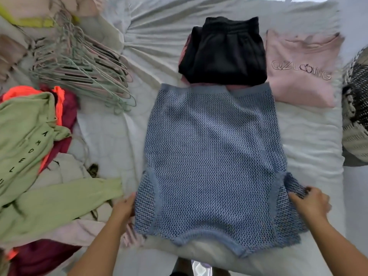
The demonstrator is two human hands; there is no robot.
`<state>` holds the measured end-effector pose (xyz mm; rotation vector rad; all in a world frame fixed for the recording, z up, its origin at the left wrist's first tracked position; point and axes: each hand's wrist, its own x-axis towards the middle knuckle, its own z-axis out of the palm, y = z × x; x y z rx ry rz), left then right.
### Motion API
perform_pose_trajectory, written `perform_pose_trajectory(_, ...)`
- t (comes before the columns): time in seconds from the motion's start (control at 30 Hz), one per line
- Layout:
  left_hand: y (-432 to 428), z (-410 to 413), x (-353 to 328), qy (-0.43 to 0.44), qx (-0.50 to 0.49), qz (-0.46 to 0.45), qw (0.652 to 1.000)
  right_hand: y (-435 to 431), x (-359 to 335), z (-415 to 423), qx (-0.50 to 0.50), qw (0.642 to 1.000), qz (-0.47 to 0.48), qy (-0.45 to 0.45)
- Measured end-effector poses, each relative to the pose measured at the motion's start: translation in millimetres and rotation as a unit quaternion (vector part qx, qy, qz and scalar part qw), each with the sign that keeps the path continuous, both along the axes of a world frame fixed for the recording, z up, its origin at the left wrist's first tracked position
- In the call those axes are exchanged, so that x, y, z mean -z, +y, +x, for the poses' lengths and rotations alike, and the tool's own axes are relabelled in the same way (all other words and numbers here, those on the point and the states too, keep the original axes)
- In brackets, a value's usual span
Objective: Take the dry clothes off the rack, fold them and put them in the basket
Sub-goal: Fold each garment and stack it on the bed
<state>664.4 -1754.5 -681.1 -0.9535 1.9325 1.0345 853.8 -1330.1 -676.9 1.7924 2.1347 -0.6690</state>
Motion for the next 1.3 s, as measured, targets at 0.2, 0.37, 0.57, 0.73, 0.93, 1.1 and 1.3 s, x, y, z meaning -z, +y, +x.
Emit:
perform_pose_trajectory(0.2, 9, 2, 2, -0.005, 0.062, 0.036, 0.997, 20, -10, 13, -0.039, 0.998, -0.04, -0.014)
perform_pose_trajectory(0.37, 4, -2, -30, 0.087, -0.071, 0.062, 0.992, 36, -21, 21, -0.06, 0.993, 0.051, -0.087)
perform_pose_trajectory(0.57, 87, 27, -113, 0.36, 0.246, -0.043, 0.899, -10, -35, -6, -0.105, 0.966, -0.028, 0.233)
perform_pose_trajectory(0.73, 142, 69, -88, 0.128, 0.585, 0.061, 0.799, -78, -35, -43, 0.083, 0.881, -0.378, 0.272)
perform_pose_trajectory(0.93, 122, 27, -36, 0.143, 0.482, -0.005, 0.864, -121, -13, -50, -0.008, 0.904, -0.378, 0.198)
perform_pose_trajectory(1.1, 142, -35, -24, 0.201, 0.464, -0.041, 0.862, -132, -4, -58, 0.022, 0.897, -0.375, 0.232)
perform_pose_trajectory(1.3, 166, -7, -24, 0.135, 0.573, -0.013, 0.808, -109, 2, -54, 0.066, 0.907, -0.316, 0.27)
